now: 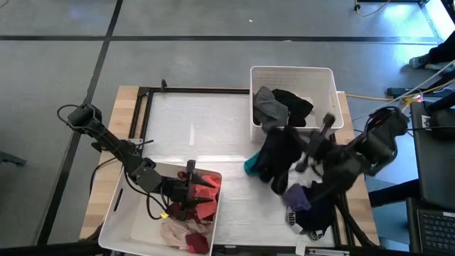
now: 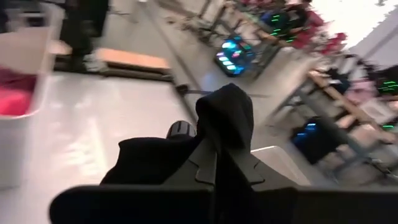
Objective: Sort clothes
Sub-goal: Put the black boxer into the top white bin
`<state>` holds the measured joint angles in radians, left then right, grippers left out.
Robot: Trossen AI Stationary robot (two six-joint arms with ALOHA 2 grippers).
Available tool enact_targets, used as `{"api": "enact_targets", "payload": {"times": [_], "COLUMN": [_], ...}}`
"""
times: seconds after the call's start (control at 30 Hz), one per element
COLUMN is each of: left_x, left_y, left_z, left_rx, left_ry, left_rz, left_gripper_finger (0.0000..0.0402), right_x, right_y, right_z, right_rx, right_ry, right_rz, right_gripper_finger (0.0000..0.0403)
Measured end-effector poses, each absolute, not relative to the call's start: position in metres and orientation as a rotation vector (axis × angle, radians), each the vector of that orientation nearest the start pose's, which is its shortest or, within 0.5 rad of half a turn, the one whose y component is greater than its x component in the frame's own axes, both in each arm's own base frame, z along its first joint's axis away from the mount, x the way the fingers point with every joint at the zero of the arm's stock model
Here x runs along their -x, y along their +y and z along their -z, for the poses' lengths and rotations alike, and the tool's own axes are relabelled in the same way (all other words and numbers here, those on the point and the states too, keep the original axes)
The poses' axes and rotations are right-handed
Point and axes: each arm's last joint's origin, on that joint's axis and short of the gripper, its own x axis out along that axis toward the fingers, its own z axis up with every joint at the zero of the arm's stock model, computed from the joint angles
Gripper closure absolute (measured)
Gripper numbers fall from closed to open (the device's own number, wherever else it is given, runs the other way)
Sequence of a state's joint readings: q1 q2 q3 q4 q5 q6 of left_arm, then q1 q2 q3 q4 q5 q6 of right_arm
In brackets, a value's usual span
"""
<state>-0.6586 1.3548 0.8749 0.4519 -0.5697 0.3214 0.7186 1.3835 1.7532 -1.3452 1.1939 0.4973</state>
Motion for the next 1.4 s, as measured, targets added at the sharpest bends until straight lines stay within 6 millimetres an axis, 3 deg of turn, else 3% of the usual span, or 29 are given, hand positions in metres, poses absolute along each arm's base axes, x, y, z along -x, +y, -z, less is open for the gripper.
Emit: {"api": "enact_targets", "payload": {"times": [0.3,0.57,0.83,1.13,1.4], "left_x": [-0.247,-0.247,-0.247,-0.247,-0.247], "left_y": [-0.171,-0.172,-0.172,-0.171,-0.172], "left_z": [-0.299,-0.299,-0.299,-0.299,-0.299], "left_rx": [-0.337,-0.341,-0.345,-0.391,-0.390], "left_ry": [0.009,0.008,0.008,0.006,0.005], "left_rz": [0.091,0.092,0.092,0.092,0.092], "left_gripper_finger": [0.0221,0.0221,0.0221,0.0222,0.0222], "right_x": [-0.171,-0.141,-0.113,-0.109,-0.146], "right_y": [0.072,0.031,0.000,-0.026,-0.049], "right_z": [-0.490,-0.540,-0.569,-0.571,-0.545], "right_rx": [0.408,0.446,0.369,0.275,0.174], "right_ry": [0.346,0.294,0.285,0.316,0.531], "right_rz": [0.823,1.119,1.282,1.318,1.142], "right_gripper_finger": [0.0391,0.0389,0.0389,0.0389,0.0388]}}
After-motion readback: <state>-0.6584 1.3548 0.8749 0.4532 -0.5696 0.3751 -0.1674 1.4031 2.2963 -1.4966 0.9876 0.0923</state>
